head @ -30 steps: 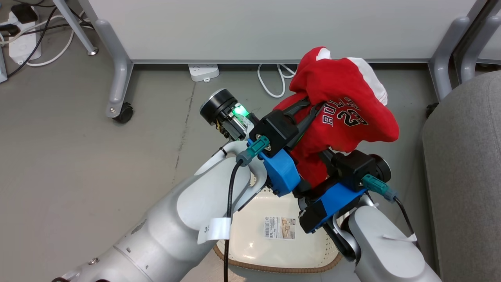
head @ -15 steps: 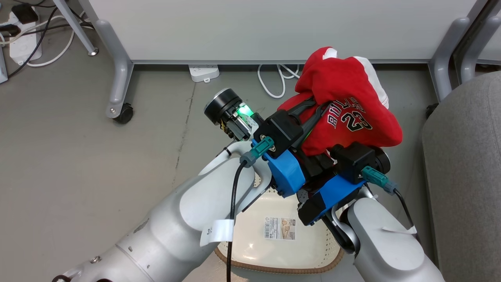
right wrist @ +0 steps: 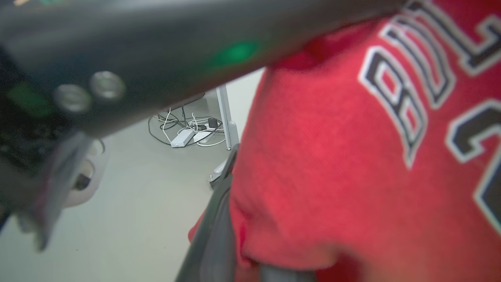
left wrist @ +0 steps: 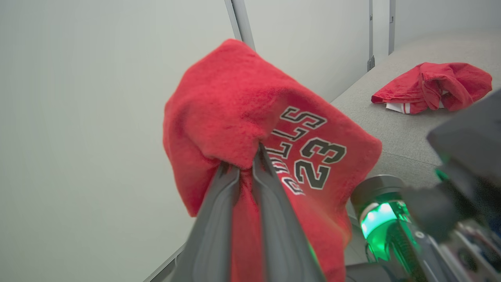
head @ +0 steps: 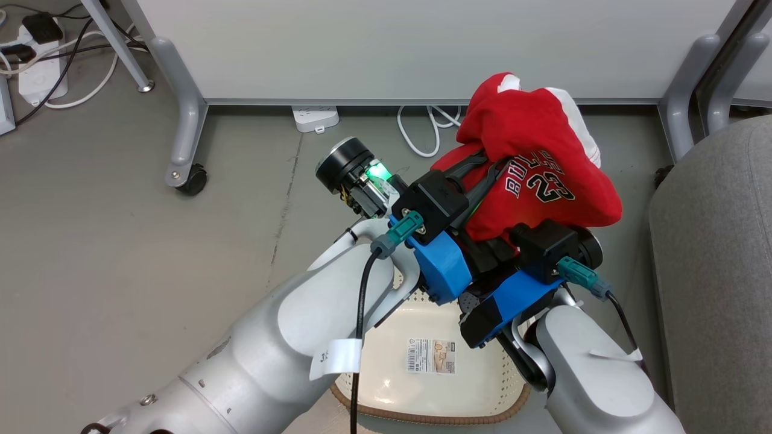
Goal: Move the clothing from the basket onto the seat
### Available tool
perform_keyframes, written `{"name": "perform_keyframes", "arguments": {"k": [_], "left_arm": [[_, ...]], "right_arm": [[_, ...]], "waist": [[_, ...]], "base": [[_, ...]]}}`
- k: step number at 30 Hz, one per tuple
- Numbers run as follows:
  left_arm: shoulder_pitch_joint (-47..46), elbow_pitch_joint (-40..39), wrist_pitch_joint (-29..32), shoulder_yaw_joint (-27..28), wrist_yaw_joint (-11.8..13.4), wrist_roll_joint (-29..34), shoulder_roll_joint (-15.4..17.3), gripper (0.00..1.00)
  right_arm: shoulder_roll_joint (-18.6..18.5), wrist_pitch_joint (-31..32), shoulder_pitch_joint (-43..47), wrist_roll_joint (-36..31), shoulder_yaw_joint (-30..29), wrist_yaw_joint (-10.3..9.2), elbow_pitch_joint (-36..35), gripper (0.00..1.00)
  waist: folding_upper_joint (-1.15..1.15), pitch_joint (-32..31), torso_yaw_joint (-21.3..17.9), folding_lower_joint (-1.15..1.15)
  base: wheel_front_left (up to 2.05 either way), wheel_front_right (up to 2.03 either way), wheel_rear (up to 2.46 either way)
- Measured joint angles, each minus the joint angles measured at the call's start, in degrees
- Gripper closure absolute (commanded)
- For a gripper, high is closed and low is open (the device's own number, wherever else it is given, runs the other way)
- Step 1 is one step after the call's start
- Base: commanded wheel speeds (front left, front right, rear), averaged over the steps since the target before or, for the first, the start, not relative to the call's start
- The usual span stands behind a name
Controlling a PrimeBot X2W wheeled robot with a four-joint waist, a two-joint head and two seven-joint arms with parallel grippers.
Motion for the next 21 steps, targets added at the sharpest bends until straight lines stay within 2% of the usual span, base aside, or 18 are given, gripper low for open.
{"name": "perform_keyframes", "arguments": {"k": [7,8,9,21], "left_arm": [[0.0,0.1,0.0,-0.1,0.0,0.0,0.0,1.00],[0.0,0.2,0.0,-0.1,0.1,0.0,0.0,0.82],[0.0,0.1,0.0,0.0,0.5,0.2,0.0,0.00],[0.0,-0.5,0.0,0.8,1.0,1.2,0.0,0.00]], "right_arm": [[0.0,0.0,0.0,0.0,-0.1,0.00,0.2,1.00],[0.0,0.0,0.0,0.0,-0.1,0.00,0.2,1.00],[0.0,0.0,0.0,0.0,-0.1,0.00,0.2,1.00],[0.0,0.0,0.1,-0.2,-0.4,0.00,0.3,1.00]], "waist": [[0.00,0.0,0.0,0.00],[0.00,0.0,0.0,0.00],[0.00,0.0,0.0,0.00],[0.00,-0.3,-0.3,0.00]], "base": [[0.00,0.00,0.00],[0.00,0.00,0.00],[0.00,0.00,0.00],[0.00,0.00,0.00]]}}
